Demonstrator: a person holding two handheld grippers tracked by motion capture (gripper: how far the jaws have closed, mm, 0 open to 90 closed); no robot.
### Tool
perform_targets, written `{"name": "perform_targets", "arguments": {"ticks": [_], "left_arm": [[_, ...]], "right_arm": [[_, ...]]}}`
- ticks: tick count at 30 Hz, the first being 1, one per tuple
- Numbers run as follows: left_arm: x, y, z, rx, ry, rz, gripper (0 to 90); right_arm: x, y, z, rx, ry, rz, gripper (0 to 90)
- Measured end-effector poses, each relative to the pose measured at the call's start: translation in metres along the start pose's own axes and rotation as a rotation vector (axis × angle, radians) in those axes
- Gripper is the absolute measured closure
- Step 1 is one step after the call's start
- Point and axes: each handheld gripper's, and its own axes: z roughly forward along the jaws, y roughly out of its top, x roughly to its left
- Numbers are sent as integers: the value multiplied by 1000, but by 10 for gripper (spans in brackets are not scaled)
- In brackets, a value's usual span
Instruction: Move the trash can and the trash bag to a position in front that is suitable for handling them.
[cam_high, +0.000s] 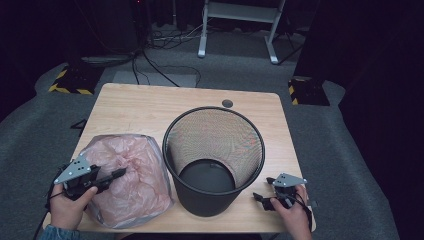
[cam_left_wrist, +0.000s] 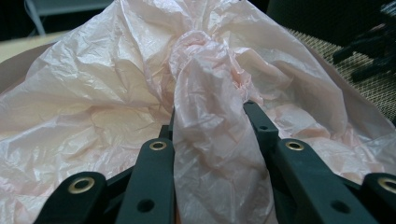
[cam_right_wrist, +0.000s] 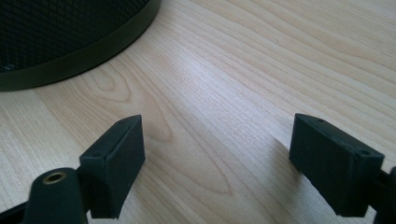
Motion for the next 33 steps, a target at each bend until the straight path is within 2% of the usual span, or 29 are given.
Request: {"name": "perform_targets", "arguments": {"ticks": [5, 8, 14, 19, 33], "left_arm": [[4, 7, -4, -30, -4, 44, 694], [7, 10, -4, -62, -16, 50, 693], [10, 20, -9, -64, -32, 84, 690], [11, 28, -15, -54, -48, 75, 689], [12, 51, -33, -83, -69, 67, 689]], "right_arm": [[0, 0, 0, 0, 0, 0, 181], [0, 0, 0, 0, 0, 0, 180], [0, 0, 0, 0, 0, 0, 180], [0, 0, 0, 0, 0, 0, 180], [0, 0, 0, 0, 0, -1, 180]]}}
